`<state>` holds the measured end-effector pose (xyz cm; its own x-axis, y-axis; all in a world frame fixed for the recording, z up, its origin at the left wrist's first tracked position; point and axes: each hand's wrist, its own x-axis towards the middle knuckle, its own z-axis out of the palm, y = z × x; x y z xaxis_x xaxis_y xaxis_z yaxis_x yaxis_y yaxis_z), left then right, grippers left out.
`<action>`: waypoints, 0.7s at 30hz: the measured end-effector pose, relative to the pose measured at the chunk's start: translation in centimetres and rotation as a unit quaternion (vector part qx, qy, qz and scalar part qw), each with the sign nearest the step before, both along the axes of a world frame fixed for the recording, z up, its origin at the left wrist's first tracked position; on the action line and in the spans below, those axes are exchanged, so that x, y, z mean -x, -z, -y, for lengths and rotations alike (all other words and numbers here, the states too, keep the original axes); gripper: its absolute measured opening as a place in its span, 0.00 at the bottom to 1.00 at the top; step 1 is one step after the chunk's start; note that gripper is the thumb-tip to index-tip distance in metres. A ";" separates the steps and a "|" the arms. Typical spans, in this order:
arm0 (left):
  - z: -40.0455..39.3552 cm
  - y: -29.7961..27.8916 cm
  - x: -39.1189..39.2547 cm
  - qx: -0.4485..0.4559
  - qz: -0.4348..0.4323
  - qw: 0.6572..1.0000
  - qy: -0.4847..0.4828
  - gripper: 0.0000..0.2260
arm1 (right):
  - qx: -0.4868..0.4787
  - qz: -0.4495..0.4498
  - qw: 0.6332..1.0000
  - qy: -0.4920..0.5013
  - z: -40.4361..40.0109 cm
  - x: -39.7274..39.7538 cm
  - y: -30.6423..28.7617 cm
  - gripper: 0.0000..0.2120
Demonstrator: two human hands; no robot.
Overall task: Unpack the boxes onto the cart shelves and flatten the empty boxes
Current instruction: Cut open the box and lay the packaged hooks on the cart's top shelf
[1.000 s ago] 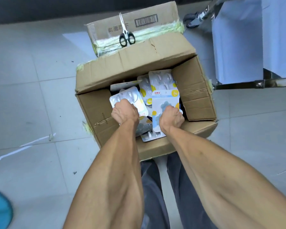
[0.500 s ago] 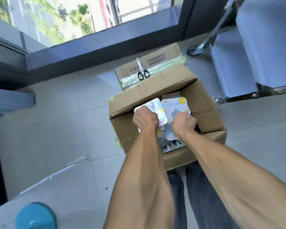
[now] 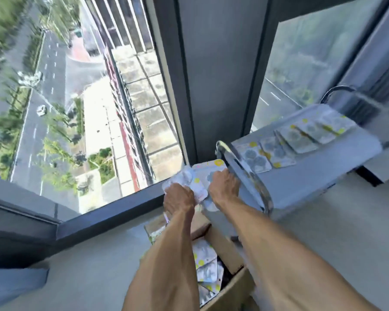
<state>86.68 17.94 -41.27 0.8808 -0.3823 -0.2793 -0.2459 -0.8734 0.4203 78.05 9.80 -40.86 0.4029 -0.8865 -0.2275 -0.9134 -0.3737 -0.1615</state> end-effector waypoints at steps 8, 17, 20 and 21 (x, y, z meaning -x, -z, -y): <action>15.0 -11.9 9.9 0.113 0.021 0.988 0.098 0.09 | 0.074 0.033 0.987 0.137 13.9 12.6 -10.8 0.11; 31.8 -3.4 18.4 -0.013 -0.073 0.990 0.118 0.12 | 0.020 -0.021 0.991 0.132 30.8 19.7 -2.3 0.12; 34.1 1.7 18.1 -0.051 -0.069 0.993 0.079 0.11 | -0.023 -0.042 0.996 0.076 34.5 19.6 2.6 0.12; 34.5 3.3 17.9 -0.064 -0.068 0.993 0.068 0.11 | -0.040 -0.048 0.996 0.065 35.2 19.5 4.2 0.12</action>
